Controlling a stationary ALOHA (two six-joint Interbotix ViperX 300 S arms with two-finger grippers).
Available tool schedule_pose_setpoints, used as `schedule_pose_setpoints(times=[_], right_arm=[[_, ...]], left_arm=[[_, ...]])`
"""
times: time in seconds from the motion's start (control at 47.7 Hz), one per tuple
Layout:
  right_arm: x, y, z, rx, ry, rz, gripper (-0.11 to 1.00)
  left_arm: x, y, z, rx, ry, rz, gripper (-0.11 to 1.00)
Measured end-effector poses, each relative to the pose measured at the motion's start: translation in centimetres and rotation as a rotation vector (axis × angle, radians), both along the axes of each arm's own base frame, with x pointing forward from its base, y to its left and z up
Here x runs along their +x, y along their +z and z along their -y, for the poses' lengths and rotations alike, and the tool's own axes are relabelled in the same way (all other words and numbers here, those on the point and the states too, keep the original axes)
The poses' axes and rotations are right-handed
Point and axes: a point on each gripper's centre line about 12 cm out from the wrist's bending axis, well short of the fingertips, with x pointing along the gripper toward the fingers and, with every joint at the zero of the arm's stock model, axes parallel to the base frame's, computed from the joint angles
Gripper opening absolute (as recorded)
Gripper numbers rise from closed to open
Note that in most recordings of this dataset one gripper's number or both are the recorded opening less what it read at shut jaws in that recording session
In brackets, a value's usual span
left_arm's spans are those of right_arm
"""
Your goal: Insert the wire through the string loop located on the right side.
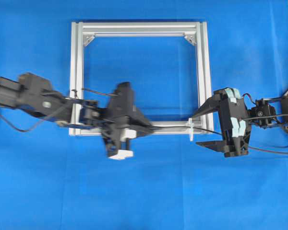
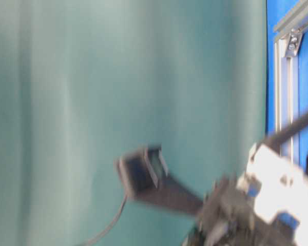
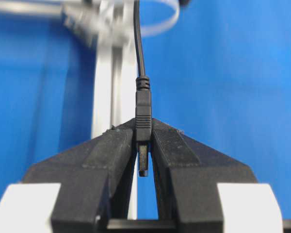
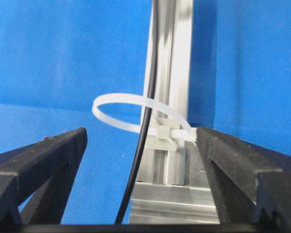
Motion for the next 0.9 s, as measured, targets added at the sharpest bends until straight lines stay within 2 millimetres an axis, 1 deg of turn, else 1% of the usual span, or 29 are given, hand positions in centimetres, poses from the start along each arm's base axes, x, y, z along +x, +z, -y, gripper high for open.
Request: schedule_pose_setpoints(times=[0.126, 0.44, 0.608, 0.713, 0.818, 0.902], right_arm=[[0.0, 0.0, 0.0, 0.000, 0.000, -0.003, 0.91], [0.0, 0.0, 0.0, -0.001, 0.001, -0.001, 0.91], [0.0, 0.0, 0.0, -0.001, 0.003, -0.001, 0.90], [0.0, 0.1, 0.0, -0.001, 0.003, 0.000, 0.90], [0.0, 0.1, 0.0, 0.001, 0.002, 0.003, 0.90], [0.0, 0.1, 0.0, 0.000, 0.001, 0.003, 0.90]], left_arm=[[-2.7, 0.0, -0.2, 0.003, -0.003, -0.023, 0.07], [-10.3, 0.1, -0.7, 0.001, -0.014, -0.063, 0.07], [-13.7, 0.6, -1.1, -0.001, -0.018, -0.051, 0.07], [-15.5, 0.6, -1.2, -0.003, -0.023, -0.045, 0.07], [-17.1, 0.2, -1.2, 0.000, -0.034, -0.055, 0.07], [-17.8, 0.0, -1.2, 0.001, -0.040, -0.057, 0.07]])
